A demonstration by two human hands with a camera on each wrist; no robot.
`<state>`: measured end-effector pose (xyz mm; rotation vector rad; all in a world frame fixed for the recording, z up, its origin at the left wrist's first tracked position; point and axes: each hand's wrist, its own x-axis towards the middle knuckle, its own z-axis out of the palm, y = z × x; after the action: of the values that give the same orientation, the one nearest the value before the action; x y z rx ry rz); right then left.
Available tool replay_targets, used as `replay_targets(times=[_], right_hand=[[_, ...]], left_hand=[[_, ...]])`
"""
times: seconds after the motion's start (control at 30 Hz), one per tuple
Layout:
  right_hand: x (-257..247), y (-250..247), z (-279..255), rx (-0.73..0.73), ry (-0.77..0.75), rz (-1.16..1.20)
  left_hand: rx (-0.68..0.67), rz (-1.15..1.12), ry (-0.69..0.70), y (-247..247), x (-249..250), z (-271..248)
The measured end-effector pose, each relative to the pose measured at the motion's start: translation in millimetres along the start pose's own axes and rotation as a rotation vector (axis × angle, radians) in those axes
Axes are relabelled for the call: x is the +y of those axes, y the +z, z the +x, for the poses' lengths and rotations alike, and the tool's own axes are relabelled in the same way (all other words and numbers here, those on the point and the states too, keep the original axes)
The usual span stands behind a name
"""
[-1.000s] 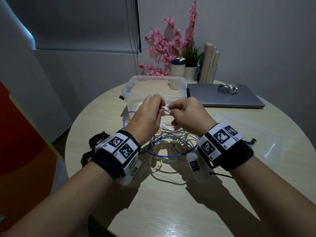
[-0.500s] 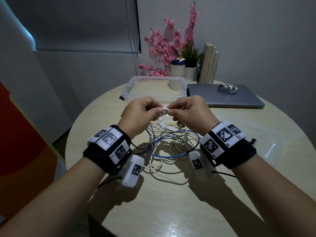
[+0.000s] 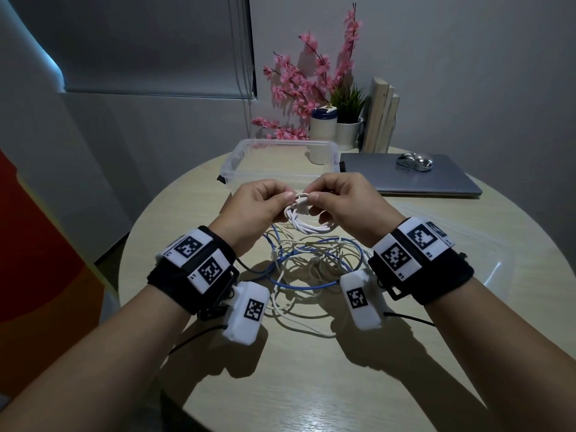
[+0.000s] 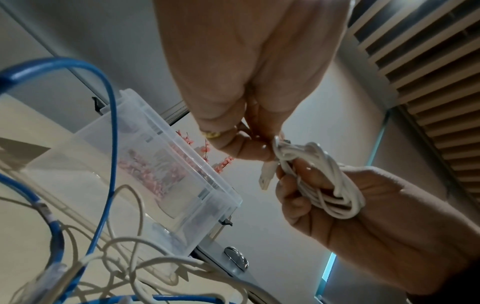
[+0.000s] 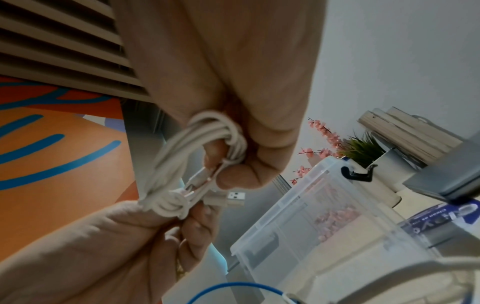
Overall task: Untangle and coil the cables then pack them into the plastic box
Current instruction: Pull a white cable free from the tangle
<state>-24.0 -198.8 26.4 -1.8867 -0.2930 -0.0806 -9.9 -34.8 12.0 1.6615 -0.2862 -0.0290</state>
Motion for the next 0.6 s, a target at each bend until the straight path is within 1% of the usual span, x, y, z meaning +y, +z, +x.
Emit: replay_targets(times=[0.07,0.2,0.33,0.47,0.6], right_hand=[[0.2,-0.7,-0.2,0.006,0.01,0.057],[-0.1,-0.2,-1.7,0.011,0.052,0.176],[-0.2,2.5,-0.4,0.023,0.069,0.247],[1.2,5.2,-1.1,0.057,0.098,0.219],[3.2,6.4,0.1,0.089,0.102,0.135]], left_hand=[[0.008,0.005,0.019,0.4,1.9,-0.3],[-0.019,-0.033,0.035,0.0,5.0,-1.8],[-0.062,-0.061,-0.039,3.6,5.6,-5.5],[-0.1,-0.084,-0.092,5.8,8.9,-8.8],[-0.056,-0.101,-0.077,4.8,9.3,-9.9]])
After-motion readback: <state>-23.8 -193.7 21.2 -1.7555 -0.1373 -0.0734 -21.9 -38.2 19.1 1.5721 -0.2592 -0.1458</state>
